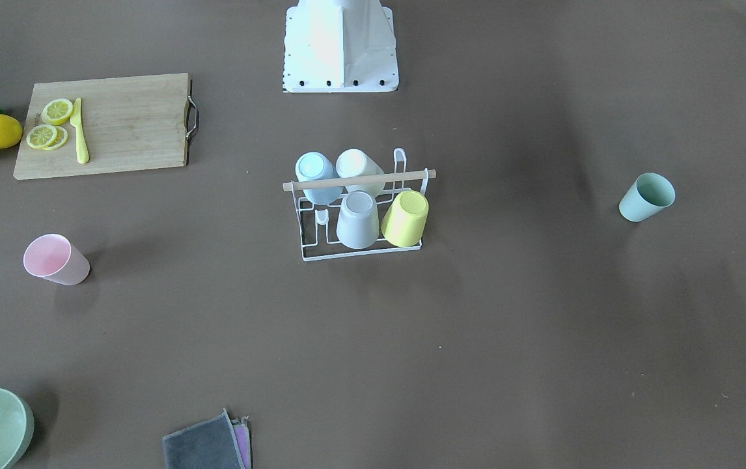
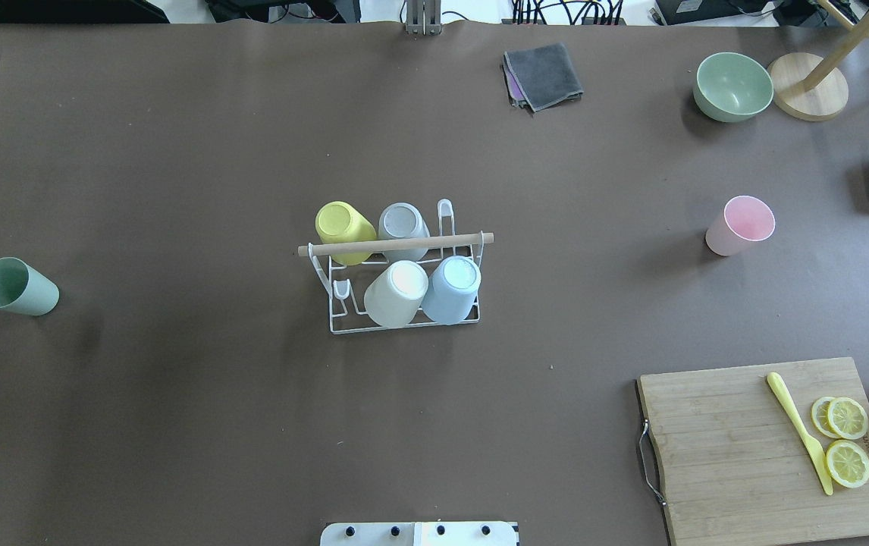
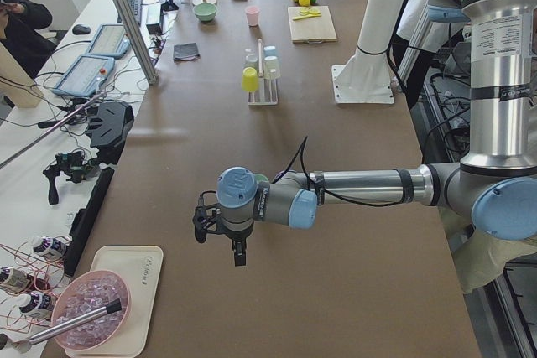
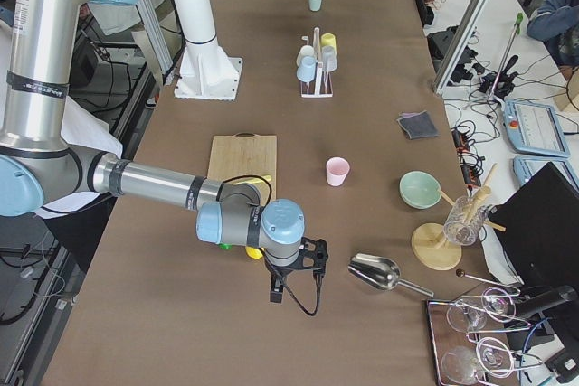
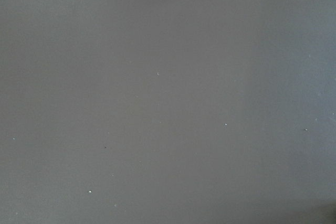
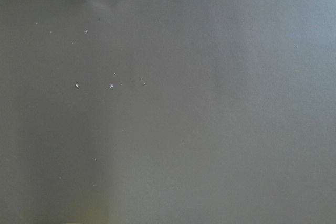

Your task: Place cup on cup holder

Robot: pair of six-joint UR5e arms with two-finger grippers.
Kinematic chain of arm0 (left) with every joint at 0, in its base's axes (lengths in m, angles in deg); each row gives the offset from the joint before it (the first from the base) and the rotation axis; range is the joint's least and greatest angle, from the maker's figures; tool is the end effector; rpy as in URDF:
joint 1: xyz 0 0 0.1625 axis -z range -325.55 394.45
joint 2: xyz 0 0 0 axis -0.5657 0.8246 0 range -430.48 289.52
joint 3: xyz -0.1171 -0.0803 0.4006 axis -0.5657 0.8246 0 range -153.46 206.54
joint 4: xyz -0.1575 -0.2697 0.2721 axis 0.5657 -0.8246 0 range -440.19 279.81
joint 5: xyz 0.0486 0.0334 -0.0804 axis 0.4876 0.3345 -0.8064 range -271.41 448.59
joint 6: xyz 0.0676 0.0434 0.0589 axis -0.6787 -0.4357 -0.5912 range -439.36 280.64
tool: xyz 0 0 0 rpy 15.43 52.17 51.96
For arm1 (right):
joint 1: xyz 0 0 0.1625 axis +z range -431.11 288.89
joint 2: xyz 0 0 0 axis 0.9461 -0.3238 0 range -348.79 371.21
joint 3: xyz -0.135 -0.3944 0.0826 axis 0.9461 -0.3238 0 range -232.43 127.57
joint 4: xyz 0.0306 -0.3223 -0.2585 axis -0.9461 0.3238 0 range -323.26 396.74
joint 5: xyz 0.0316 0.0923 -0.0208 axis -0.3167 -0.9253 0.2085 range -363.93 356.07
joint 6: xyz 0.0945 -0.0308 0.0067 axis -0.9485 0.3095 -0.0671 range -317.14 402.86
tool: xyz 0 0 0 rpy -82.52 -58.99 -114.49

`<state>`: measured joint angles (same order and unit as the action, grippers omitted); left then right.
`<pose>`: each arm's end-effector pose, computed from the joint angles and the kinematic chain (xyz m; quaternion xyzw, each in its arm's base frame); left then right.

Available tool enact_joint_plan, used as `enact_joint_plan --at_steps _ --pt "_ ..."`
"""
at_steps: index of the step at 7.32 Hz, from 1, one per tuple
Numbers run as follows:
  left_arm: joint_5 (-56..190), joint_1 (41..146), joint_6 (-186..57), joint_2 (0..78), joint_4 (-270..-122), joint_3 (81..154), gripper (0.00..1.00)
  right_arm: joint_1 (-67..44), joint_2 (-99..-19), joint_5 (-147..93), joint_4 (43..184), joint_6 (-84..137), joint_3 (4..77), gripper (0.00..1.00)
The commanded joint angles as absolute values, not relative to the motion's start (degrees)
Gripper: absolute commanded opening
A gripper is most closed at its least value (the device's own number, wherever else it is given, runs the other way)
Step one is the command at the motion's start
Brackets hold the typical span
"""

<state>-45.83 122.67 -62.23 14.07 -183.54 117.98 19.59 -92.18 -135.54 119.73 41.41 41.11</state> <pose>-0.0491 -0.4626 0.6671 0.0124 0.3840 -0.0928 0.9186 0.0718 -0.3832 0.7223 -0.0254 -0.3549 0.0263 0.9342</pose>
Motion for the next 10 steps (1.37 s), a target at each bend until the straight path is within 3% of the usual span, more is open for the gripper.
enact_joint_plan --at_steps 1,7,10 --pt "-45.9 122.7 -62.2 14.1 -183.5 117.9 0.99 19.6 -92.2 -135.7 119.7 40.8 41.9 1.0" --pt "-46.0 123.2 -62.2 12.2 -183.5 120.4 0.99 19.6 -89.5 -136.9 121.6 39.4 42.7 1.0" --pt "-46.2 123.2 -62.2 11.6 -183.5 120.8 0.99 17.7 -80.1 -138.2 135.6 38.9 45.7 1.0"
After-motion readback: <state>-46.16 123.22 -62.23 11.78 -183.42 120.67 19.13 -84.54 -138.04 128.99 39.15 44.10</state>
